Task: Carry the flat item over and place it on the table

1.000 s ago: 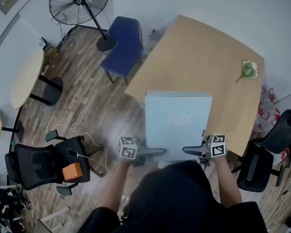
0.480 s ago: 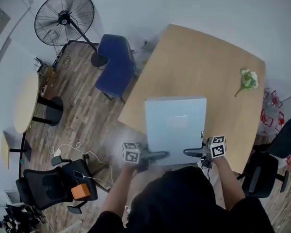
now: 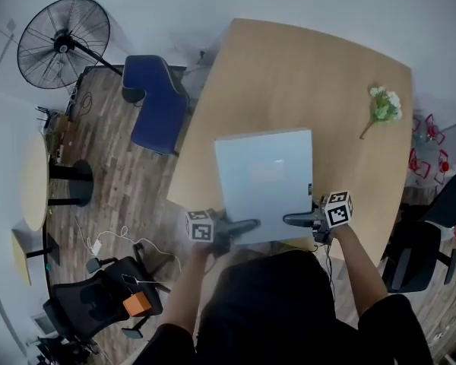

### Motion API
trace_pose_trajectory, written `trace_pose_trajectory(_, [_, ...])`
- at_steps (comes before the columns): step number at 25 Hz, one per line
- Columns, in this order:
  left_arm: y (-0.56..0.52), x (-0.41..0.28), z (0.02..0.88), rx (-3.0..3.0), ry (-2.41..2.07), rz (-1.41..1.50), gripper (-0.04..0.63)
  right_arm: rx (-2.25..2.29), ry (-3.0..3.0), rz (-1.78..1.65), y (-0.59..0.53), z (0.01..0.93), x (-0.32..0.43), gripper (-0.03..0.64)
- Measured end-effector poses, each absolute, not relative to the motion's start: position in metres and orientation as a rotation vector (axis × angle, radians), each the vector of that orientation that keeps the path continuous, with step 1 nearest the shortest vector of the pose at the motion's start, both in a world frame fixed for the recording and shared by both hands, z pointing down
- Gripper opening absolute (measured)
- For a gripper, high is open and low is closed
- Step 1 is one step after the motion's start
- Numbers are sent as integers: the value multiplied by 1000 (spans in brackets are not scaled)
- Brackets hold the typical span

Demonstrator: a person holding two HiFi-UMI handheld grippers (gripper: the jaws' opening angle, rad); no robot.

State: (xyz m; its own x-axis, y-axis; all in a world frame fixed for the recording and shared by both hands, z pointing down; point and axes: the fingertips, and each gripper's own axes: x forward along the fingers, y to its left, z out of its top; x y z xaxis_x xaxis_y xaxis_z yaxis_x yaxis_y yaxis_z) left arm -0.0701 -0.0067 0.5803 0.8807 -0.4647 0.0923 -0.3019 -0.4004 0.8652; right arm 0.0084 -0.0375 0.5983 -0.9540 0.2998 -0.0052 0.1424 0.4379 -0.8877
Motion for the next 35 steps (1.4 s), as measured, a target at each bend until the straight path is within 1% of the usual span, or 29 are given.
trace_pose_trajectory(15, [-96,-102,620,1936,-512,-130,334,-229,-2471,1695,-114,637,-18,334])
trace_pose_trajectory(35, [-217,-146,705,1788,-358,8,358,124,-2292,1992,-214,719,-51,338])
